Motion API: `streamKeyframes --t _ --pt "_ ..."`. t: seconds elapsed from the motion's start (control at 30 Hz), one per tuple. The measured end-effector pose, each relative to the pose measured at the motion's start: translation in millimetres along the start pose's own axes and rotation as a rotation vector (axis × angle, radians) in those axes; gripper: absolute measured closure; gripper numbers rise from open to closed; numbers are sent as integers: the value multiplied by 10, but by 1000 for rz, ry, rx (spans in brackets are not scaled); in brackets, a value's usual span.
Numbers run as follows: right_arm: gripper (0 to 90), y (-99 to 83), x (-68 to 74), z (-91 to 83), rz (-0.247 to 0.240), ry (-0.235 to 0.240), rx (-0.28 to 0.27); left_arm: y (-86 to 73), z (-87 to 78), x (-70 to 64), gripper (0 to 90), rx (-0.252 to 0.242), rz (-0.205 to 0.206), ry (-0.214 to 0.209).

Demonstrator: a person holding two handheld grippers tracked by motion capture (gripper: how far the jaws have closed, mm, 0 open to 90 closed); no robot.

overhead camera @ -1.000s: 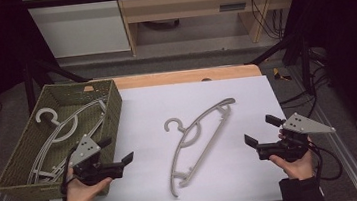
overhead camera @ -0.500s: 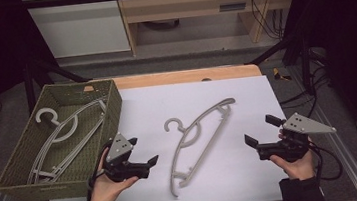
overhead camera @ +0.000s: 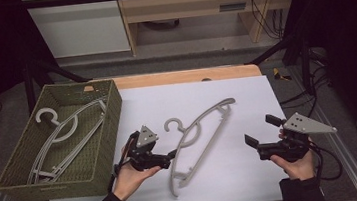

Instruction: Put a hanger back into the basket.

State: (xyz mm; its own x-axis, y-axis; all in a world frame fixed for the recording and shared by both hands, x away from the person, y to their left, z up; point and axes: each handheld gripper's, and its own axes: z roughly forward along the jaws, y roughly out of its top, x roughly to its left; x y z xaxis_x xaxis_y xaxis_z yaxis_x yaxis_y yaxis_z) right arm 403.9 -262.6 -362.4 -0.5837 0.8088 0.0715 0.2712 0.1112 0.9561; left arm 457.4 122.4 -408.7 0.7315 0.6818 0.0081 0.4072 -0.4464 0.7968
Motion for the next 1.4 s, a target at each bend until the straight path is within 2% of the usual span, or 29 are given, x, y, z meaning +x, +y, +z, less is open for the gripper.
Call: streamKeyframes --t 0.2,0.4,0.6,0.7,0.73,0.83,0.9,1.13,1.4 --pt "26 8 12 3 -2 1 -3 -9 235 4 222 65 -10 14" --pt "26 9 26 14 -5 4 4 -49 482 -5 303 146 -1 4" --pt "26 8 22 13 -4 6 3 -46 717 16 386 202 -22 8" --pt "26 9 23 14 -2 7 1 -40 801 13 431 233 -9 16" --pt "26 9 22 13 -3 7 2 -30 814 13 440 258 4 15" --pt "26 13 22 10 -2 8 -2 -13 856 9 479 293 18 18" --pt "26 13 22 8 -3 9 -3 -9 865 11 522 298 -1 14" --pt "26 11 30 22 -4 8 2 7 880 2 609 327 -15 24" --pt "26 16 37 25 -5 12 0 81 918 -49 703 382 -15 29"
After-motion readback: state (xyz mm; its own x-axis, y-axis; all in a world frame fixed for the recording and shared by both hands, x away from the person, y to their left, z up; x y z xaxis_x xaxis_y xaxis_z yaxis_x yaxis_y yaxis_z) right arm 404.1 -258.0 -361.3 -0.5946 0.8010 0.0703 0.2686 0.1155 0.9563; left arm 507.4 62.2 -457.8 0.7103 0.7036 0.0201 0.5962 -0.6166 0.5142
